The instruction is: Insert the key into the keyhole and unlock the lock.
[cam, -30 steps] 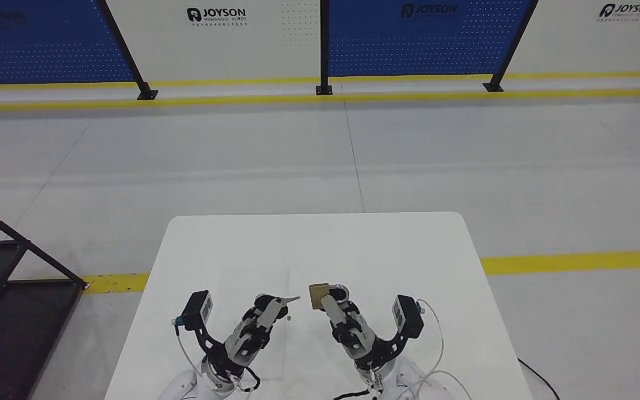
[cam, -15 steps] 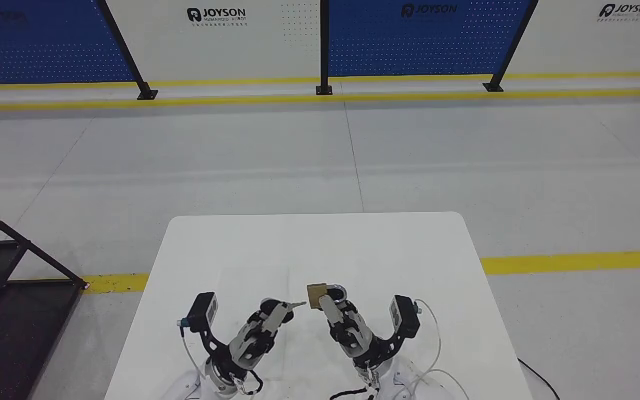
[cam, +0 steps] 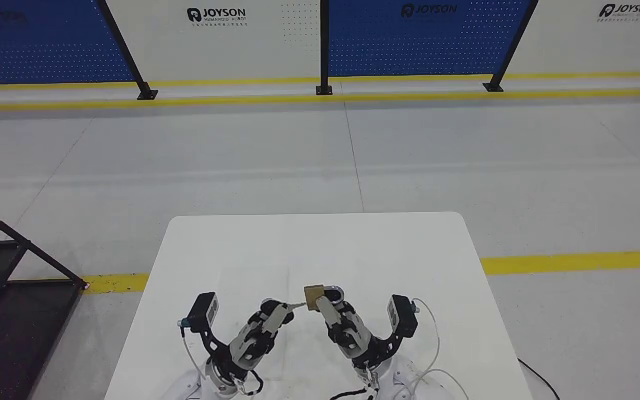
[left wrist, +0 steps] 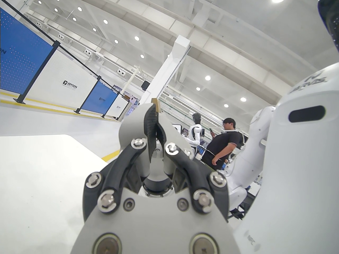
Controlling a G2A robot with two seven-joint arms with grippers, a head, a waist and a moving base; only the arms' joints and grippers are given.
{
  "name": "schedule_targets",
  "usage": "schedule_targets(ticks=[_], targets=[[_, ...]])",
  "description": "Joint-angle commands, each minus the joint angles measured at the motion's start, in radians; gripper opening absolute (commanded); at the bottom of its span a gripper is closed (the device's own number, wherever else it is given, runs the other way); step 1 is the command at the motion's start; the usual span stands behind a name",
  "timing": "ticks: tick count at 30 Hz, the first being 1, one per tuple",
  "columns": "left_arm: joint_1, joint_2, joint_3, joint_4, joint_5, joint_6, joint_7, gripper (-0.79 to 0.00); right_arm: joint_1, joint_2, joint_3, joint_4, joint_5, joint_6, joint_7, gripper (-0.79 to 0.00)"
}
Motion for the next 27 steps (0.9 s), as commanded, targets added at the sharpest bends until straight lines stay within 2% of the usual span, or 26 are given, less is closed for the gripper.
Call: schedule_targets(ticks=[1, 27], targets=[[-0.004, 0.001, 0.003, 0.004, 0.003, 0.0, 0.006, -0.785, -0.001, 0.0, 0.002, -0.001, 0.002, -0.001, 0.001, -0.785], [-0.009, 0.013, 0.02, 0.005, 0.028, 0.0, 0.066, -0.785, -0.021, -0.006, 0.014, -0.014, -0.014, -0.003, 0.008, -0.785]])
